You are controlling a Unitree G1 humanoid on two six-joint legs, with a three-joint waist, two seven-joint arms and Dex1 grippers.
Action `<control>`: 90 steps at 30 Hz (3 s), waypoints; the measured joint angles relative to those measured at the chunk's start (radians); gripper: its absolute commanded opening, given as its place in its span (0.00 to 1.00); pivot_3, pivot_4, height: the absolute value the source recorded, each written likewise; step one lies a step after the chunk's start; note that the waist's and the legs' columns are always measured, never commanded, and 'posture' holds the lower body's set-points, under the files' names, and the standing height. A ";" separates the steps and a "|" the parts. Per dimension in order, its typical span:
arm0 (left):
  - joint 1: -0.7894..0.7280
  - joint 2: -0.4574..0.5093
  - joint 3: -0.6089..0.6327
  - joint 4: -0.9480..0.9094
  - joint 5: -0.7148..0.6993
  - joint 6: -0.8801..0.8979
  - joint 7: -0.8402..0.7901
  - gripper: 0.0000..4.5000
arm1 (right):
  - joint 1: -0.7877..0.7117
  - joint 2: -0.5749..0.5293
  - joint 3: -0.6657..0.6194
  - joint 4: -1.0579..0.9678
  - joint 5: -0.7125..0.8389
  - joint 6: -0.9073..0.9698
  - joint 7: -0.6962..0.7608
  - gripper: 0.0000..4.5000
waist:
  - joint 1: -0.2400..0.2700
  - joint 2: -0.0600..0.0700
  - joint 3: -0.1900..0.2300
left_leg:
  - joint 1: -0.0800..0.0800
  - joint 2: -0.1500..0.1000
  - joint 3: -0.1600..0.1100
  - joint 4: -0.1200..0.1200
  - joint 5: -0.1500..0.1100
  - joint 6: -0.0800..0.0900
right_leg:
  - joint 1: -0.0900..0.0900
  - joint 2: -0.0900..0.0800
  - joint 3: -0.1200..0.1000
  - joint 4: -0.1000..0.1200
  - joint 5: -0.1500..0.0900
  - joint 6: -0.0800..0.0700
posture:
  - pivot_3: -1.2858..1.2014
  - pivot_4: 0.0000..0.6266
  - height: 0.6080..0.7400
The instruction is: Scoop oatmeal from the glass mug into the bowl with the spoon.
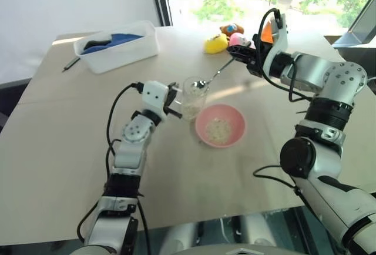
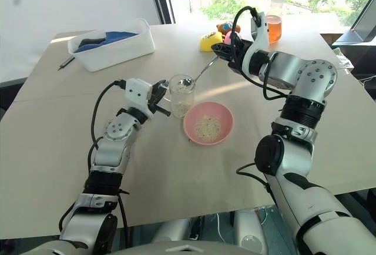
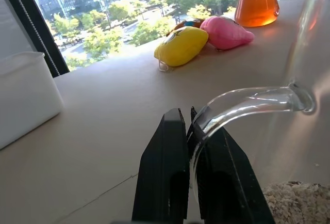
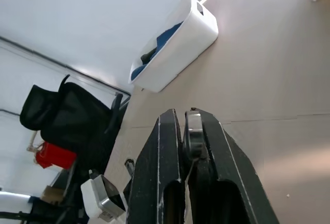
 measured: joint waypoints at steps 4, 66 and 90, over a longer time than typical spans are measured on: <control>0.012 -0.002 0.004 -0.001 -0.005 -0.012 0.005 0.00 | -0.003 0.038 -0.072 0.013 0.027 0.013 -0.079 0.00 | -0.001 0.000 0.000 | 0.000 0.000 0.000 0.000 0.000 0.000 | 0.000 0.000 0.000 0.000 0.000 0.000 | 0.52 0.24 1.00; 0.029 0.022 0.004 0.006 -0.055 -0.020 -0.014 0.00 | 0.298 -0.639 0.837 -0.680 -0.008 -0.402 0.422 0.00 | 0.000 -0.001 0.000 | 0.001 0.001 0.001 -0.001 0.000 0.000 | 0.002 0.001 -0.004 -0.004 0.000 0.001 | 0.52 0.24 1.00; 0.037 0.019 0.013 0.009 -0.078 -0.014 -0.015 0.00 | 0.027 -0.182 0.404 -0.159 0.219 -0.243 0.038 0.00 | 0.000 -0.002 -0.001 | 0.001 0.001 0.001 -0.004 0.000 0.000 | 0.001 0.001 0.001 -0.003 0.000 0.000 | 0.52 0.24 1.00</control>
